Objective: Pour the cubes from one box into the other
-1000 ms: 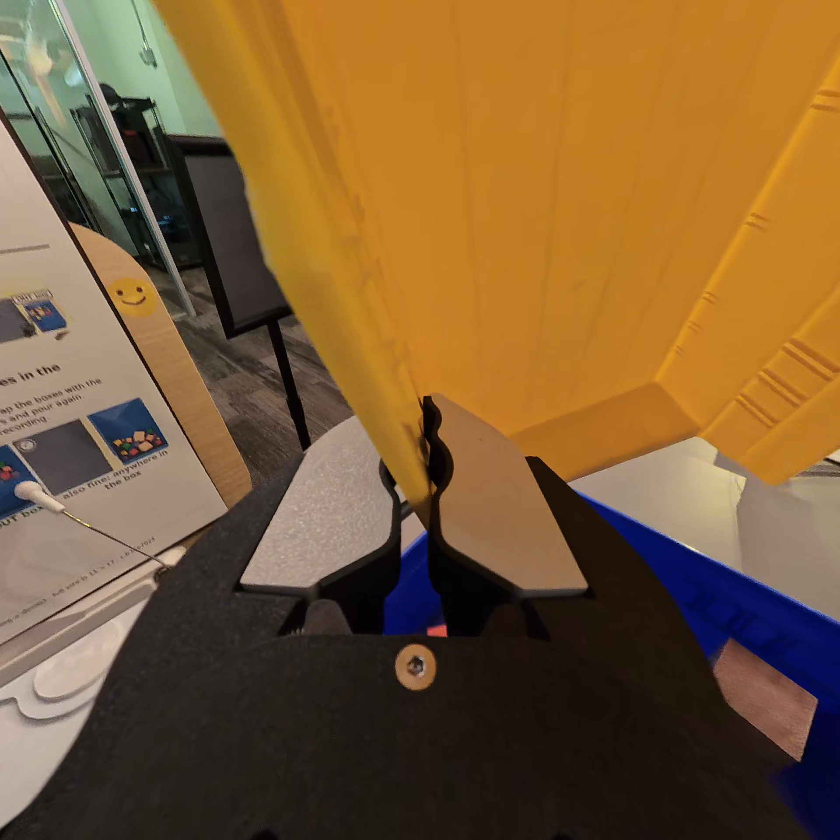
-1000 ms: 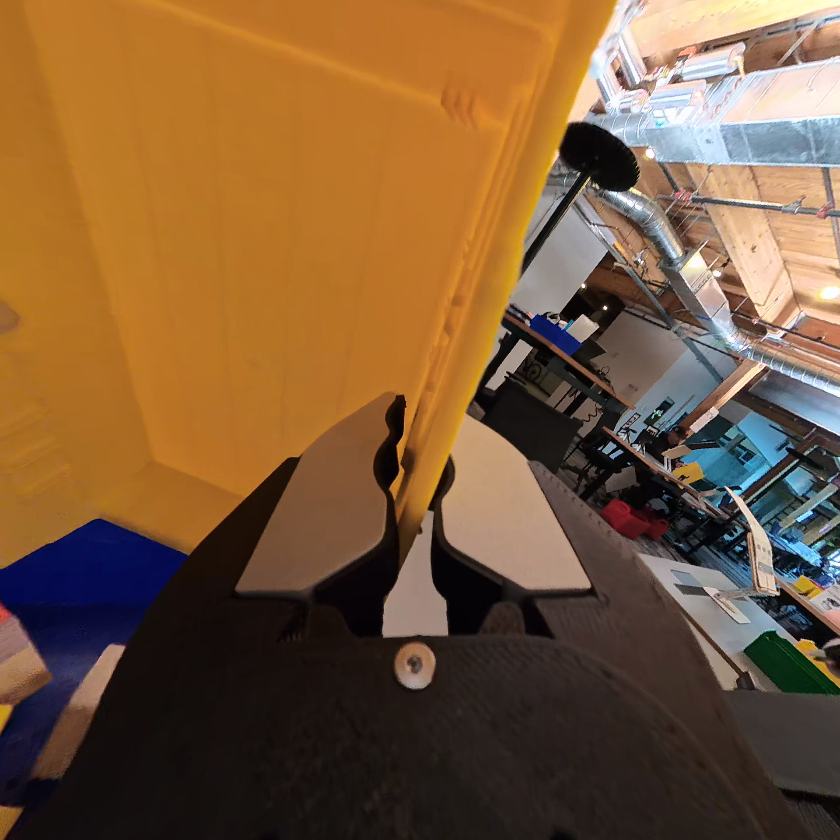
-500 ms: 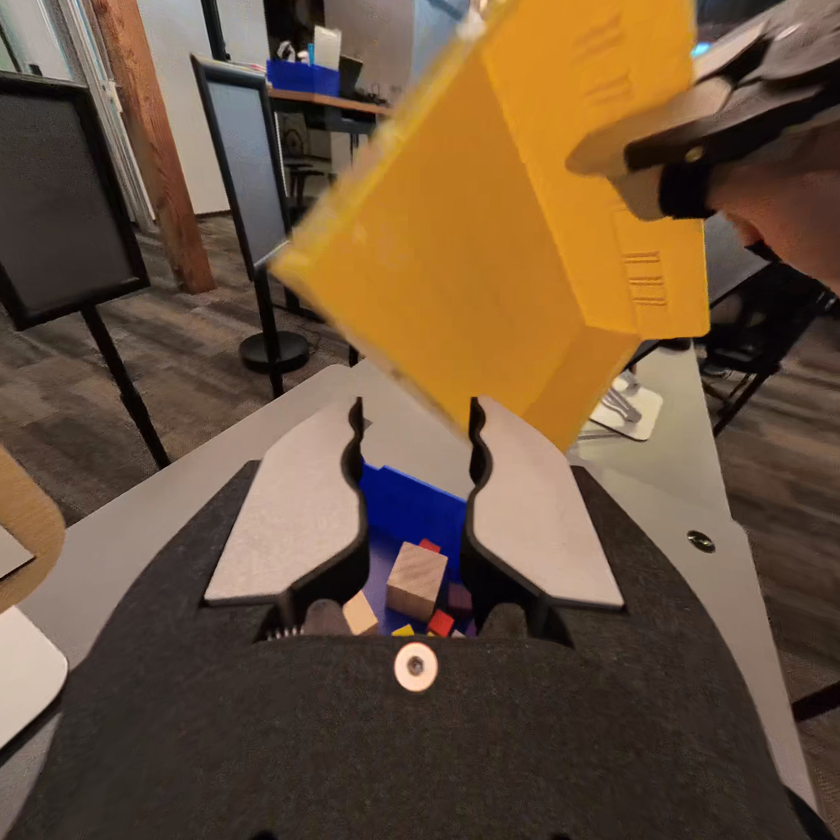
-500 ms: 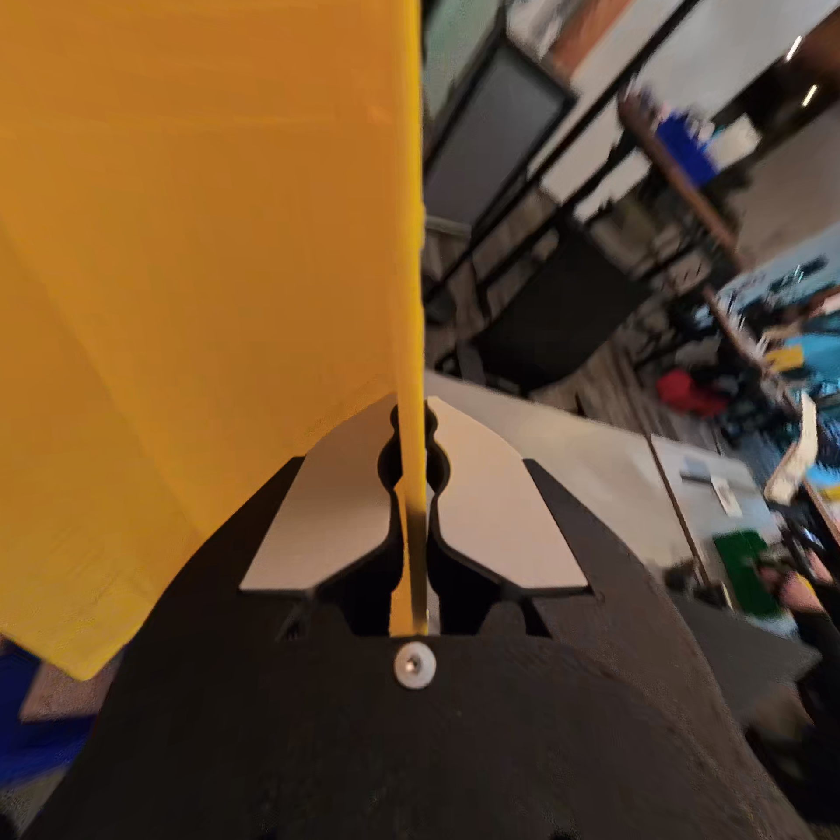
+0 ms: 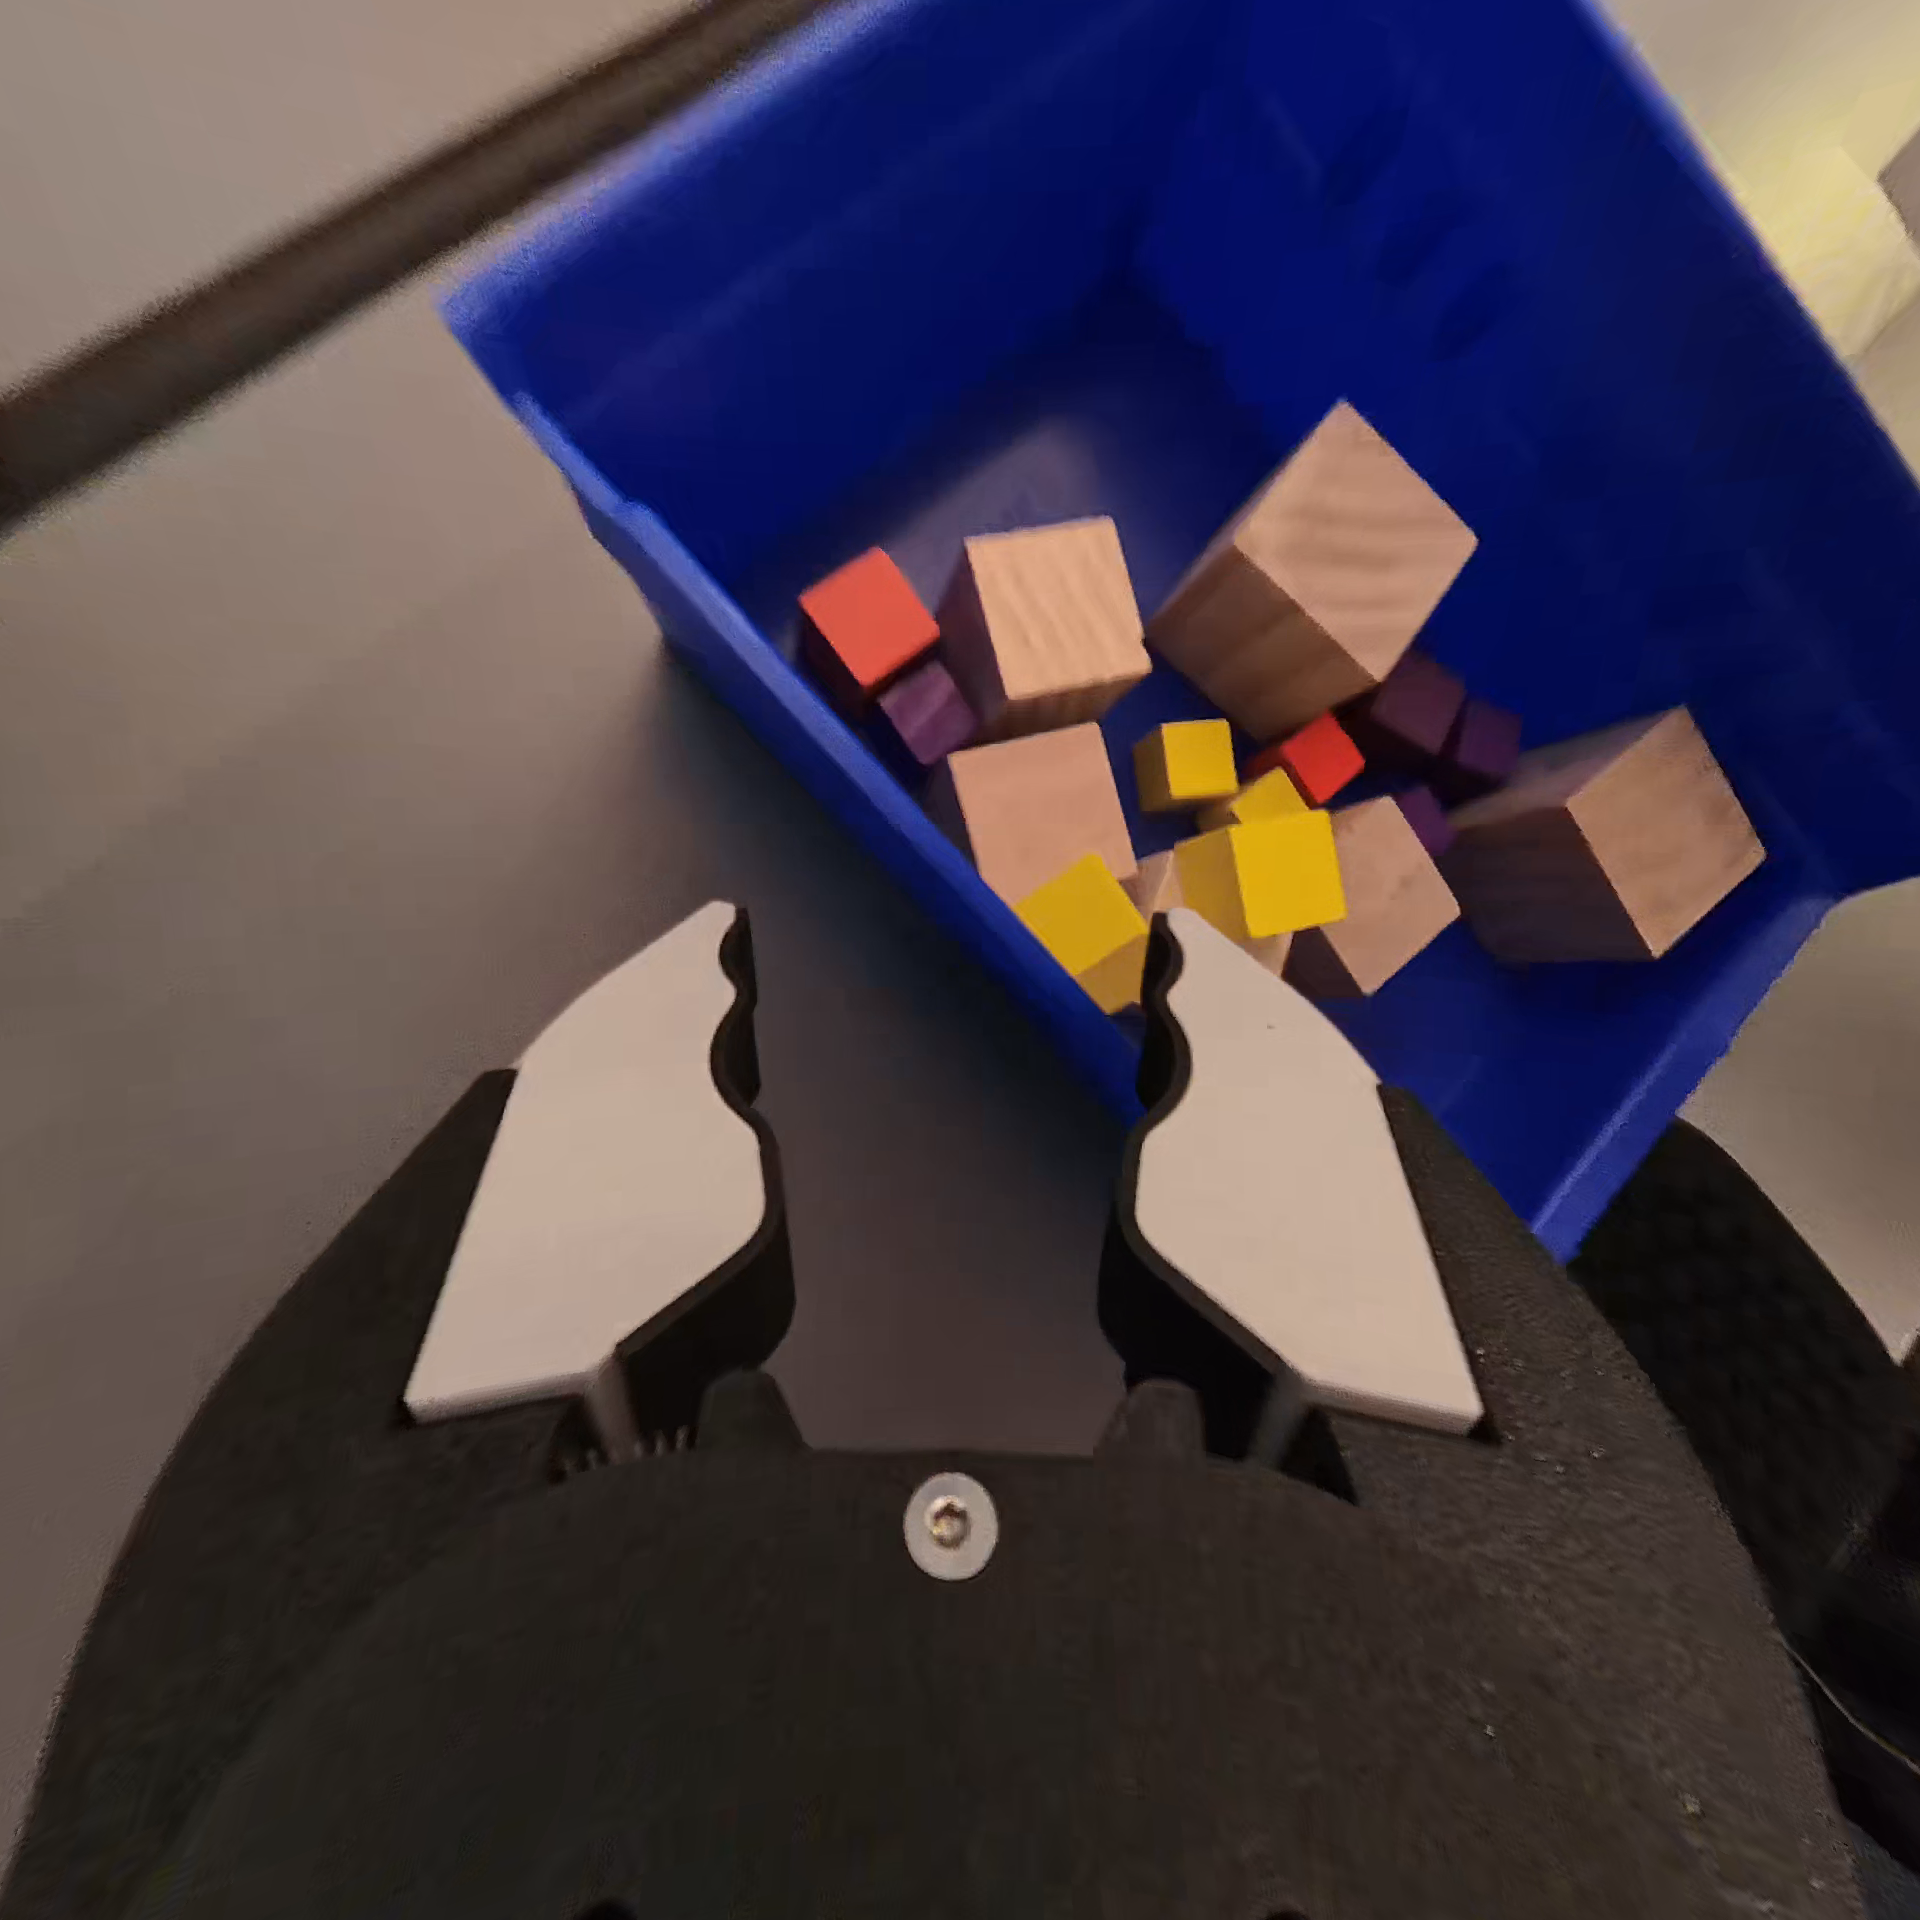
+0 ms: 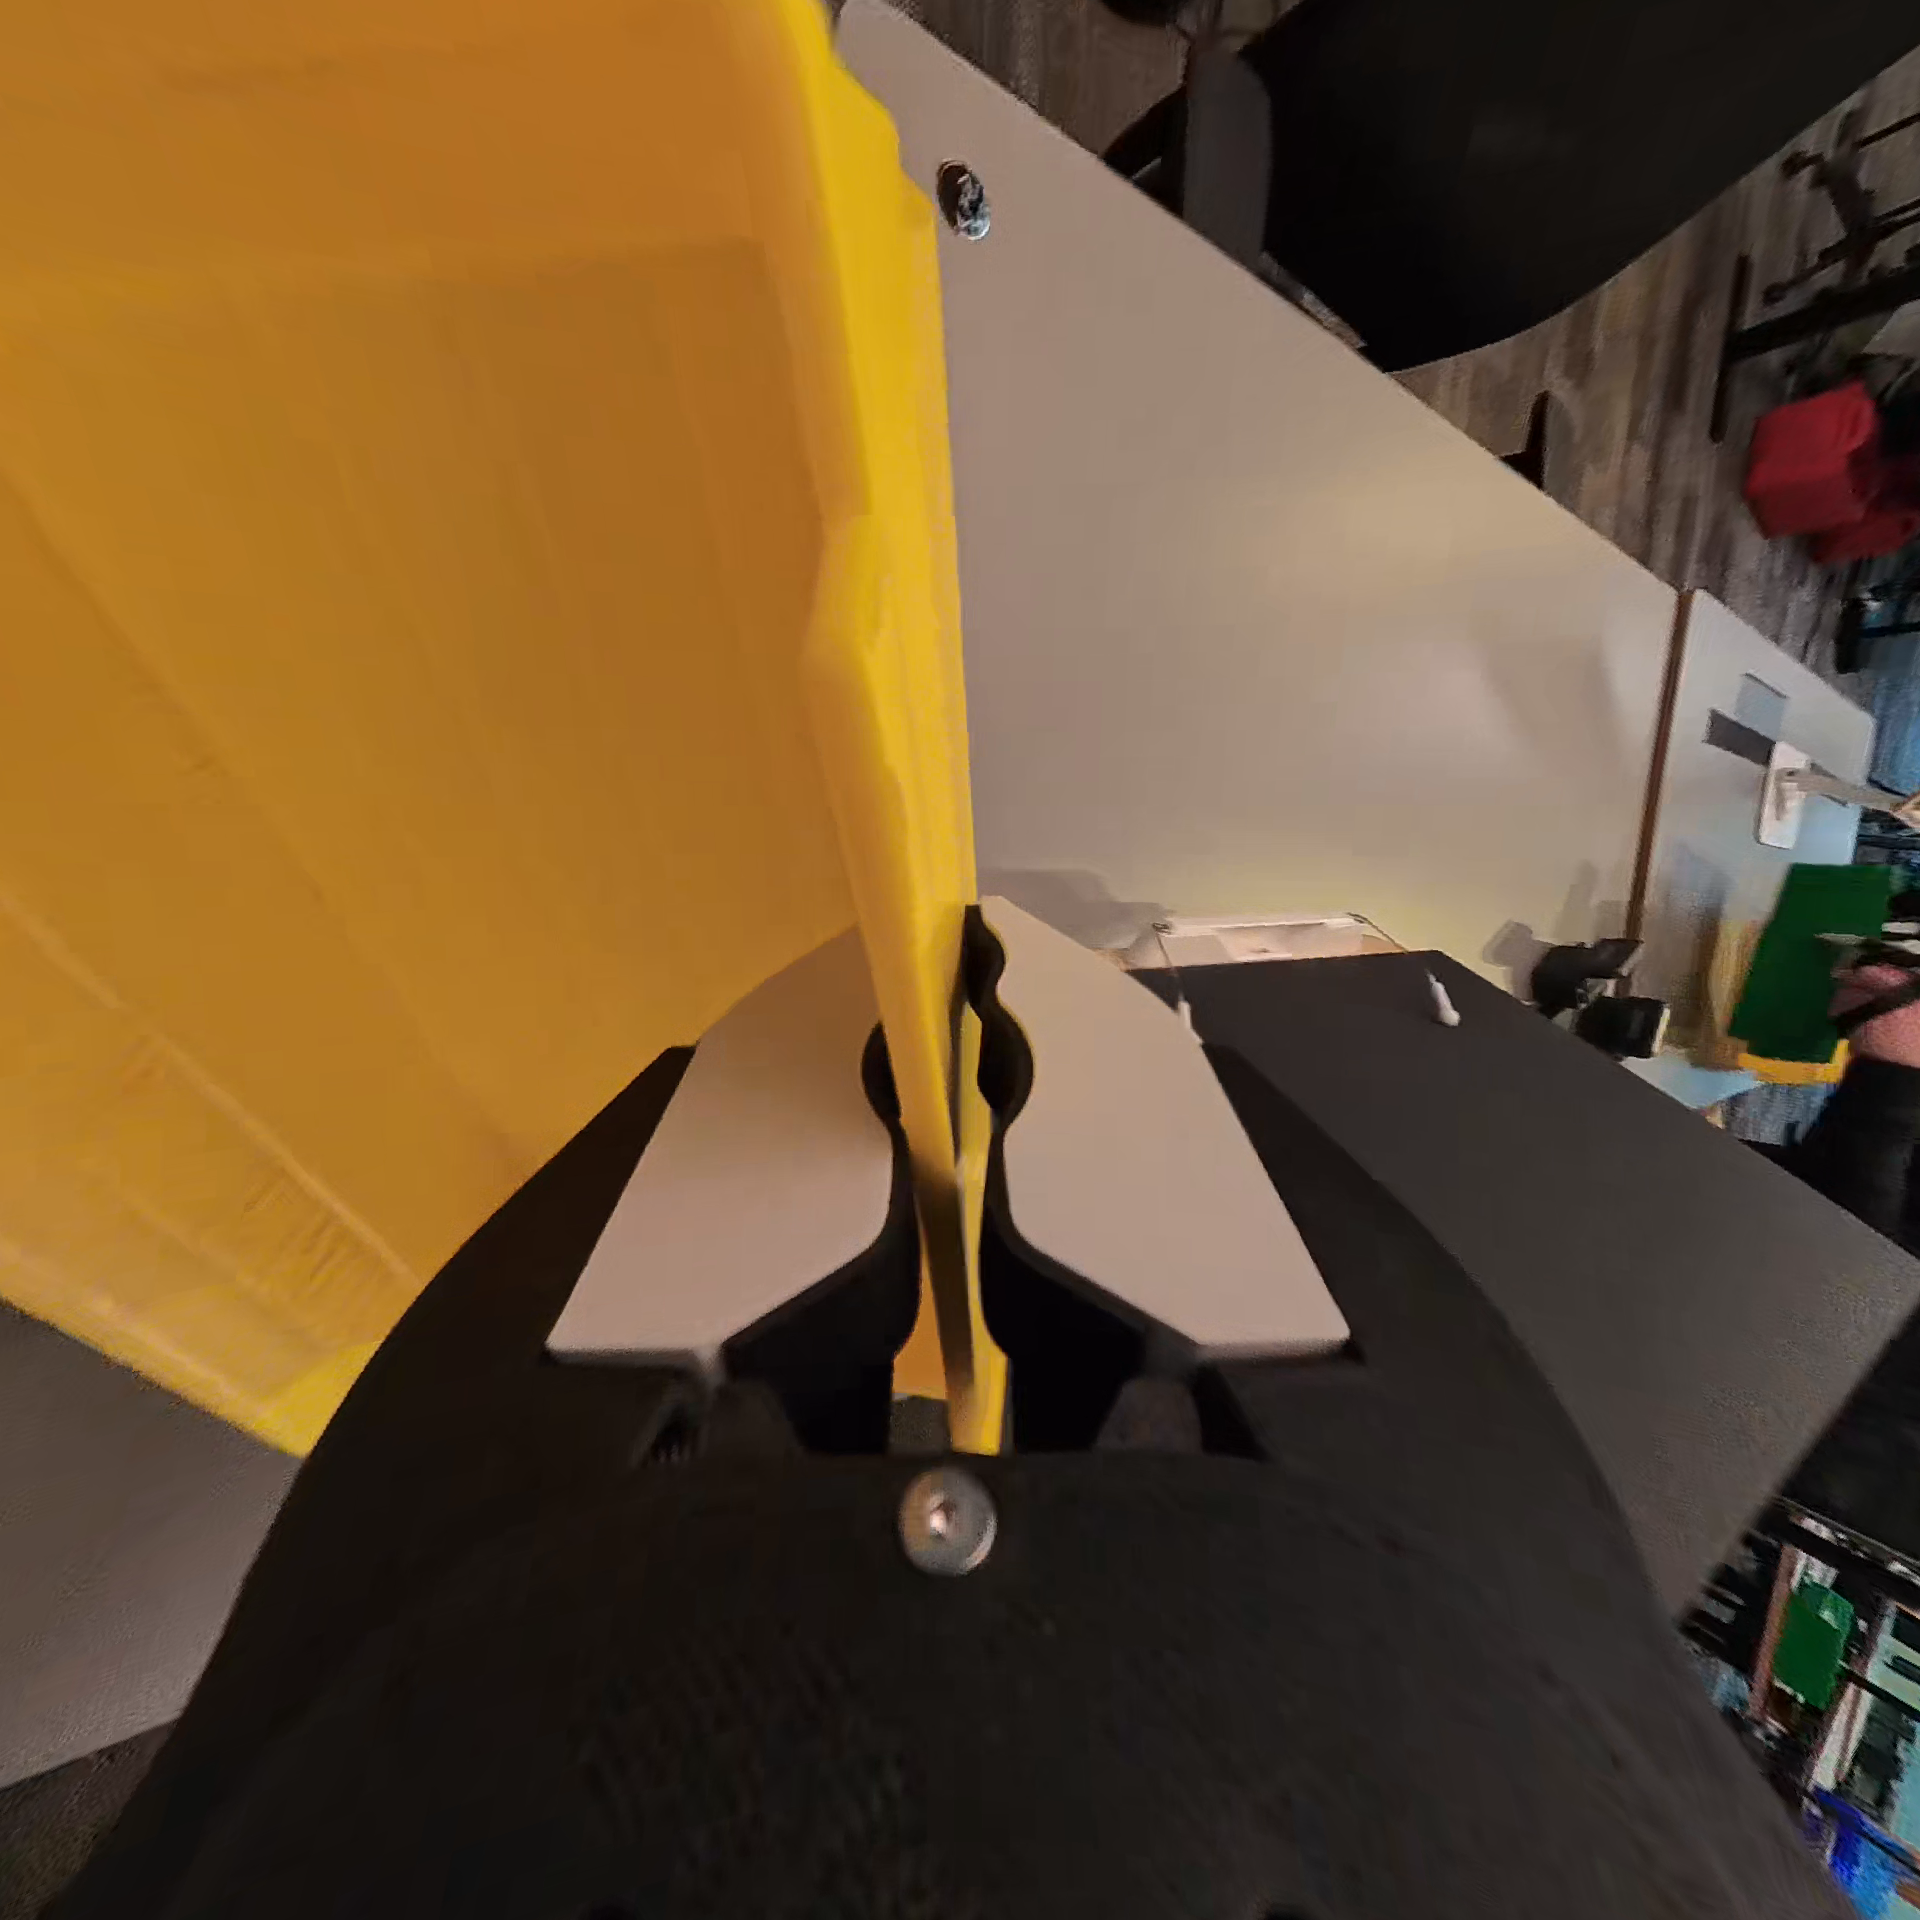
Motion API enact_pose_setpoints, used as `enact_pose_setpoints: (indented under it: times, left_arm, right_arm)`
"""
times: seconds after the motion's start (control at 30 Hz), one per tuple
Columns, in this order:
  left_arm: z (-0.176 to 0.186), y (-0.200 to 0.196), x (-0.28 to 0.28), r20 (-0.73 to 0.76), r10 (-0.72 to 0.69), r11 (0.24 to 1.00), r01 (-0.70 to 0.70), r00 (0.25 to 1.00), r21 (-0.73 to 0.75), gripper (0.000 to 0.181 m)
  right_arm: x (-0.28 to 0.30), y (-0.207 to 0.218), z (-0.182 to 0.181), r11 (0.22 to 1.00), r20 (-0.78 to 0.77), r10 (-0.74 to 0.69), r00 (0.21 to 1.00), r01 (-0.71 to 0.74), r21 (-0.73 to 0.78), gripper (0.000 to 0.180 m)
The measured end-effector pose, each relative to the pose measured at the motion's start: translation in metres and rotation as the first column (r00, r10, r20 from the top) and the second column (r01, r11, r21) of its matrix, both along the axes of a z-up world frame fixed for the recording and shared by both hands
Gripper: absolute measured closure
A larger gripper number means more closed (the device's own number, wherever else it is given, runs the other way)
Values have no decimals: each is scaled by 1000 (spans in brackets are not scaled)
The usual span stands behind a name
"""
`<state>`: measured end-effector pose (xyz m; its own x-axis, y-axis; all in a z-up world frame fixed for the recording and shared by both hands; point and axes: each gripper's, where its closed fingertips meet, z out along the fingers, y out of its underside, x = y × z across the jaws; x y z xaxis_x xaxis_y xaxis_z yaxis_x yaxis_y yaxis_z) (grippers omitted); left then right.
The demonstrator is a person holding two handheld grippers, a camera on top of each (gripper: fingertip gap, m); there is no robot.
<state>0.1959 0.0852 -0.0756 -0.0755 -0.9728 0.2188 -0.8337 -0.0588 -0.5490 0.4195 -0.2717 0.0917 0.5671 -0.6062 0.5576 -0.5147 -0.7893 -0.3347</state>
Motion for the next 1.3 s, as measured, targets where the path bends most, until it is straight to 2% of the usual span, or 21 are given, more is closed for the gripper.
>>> enact_pose_setpoints:
  times: [0.07, 0.13, 0.2, 0.3, 0.5, 0.57, 0.77, 1.0, 1.3]
  left_arm:
    - [0, -14, 2, -14, -7, 995, 6, 1000, -97, 119]
    - [-2, -29, 2, -49, -40, 985, 31, 998, -171, 122]
    - [-11, -38, -3, -130, -83, 987, 63, 988, -150, 109]
    - [-18, -38, -7, -230, -109, 992, 91, 967, -85, 108]
    - [-27, -27, -21, -455, -119, 989, 68, 883, -128, 132]
    - [-28, -17, -26, -487, -121, 990, 68, 865, -125, 140]
    - [-41, 46, -50, -517, -61, 998, 60, 854, -19, 171]
    - [-38, 129, -101, -504, 31, 999, -46, 863, -19, 174]
    - [-36, 250, -208, -501, 221, 964, -265, 836, -18, 173]
  right_arm:
    - [1, -2, -12, 1000, -23, -12, 1000, 12, 14, 173]
    - [2, -1, -22, 999, -48, -20, 999, 22, 27, 173]
    - [3, 2, -31, 999, -75, -27, 997, 30, 45, 173]
    - [4, 7, -42, 997, -101, -28, 995, 36, 73, 173]
    - [0, 8, -52, 997, -149, -40, 988, 50, 60, 173]
    - [-1, 5, -53, 997, -153, -52, 987, 60, 53, 173]
    - [-6, 6, -55, 996, -180, -60, 982, 69, 47, 173]
    - [-24, 47, -76, 979, -344, -8, 939, 78, 190, 172]
    - [-56, 133, -122, 891, -613, 96, 784, 206, 404, 172]
